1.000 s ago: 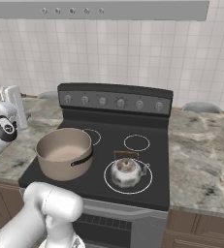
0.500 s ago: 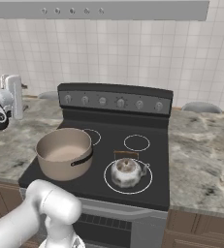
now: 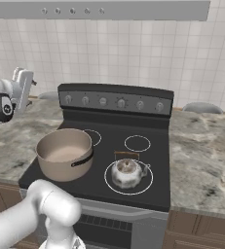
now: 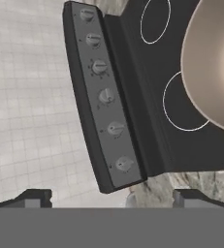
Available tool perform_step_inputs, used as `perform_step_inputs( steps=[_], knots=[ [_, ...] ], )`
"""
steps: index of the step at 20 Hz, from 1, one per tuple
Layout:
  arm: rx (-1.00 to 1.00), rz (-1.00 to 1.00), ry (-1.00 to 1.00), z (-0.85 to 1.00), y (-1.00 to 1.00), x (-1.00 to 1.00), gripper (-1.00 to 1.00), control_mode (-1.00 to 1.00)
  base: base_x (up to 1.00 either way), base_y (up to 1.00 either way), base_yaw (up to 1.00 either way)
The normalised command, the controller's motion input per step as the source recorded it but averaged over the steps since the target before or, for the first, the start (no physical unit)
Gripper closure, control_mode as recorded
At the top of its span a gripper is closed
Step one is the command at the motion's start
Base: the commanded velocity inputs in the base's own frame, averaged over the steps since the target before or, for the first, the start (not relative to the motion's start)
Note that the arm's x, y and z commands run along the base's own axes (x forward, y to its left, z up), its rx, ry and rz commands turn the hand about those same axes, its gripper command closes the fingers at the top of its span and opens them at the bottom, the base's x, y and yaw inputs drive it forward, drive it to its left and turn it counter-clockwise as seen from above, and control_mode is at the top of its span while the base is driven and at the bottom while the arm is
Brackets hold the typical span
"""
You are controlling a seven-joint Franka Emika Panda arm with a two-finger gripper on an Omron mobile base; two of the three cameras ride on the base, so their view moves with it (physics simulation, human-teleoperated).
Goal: Pick the kettle from the cabinet and place it on a stove burner. Then pick the pot from the counter and place it on another stove burner. Finally, turn both burners on.
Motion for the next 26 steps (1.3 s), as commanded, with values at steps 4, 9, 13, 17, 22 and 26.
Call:
perform_step_inputs(
  steps=[4, 9, 13, 17, 22, 26],
  knots=[
    [0.27, -0.11, -0.04, -0.04, 0.10, 0.08, -1.00, -1.00, 0.00, 0.00, 0.00],
    [0.02, -0.02, -0.01, 0.00, 0.00, 0.04, -1.00, -1.00, 0.00, 0.00, 0.00],
    [0.14, -0.13, -0.12, -0.06, 0.02, 0.11, -1.00, -1.00, 0.00, 0.00, 0.00],
    [0.22, -0.20, -0.15, -0.15, 0.12, 0.13, -1.00, -1.00, 0.00, 0.00, 0.00],
    [0.31, -0.20, -0.14, -0.12, 0.21, 0.07, -1.00, -1.00, 0.00, 0.00, 0.00],
    [0.38, -0.17, -0.14, 0.00, 0.30, 0.02, -1.00, -1.00, 0.00, 0.00, 0.00]
  ],
)
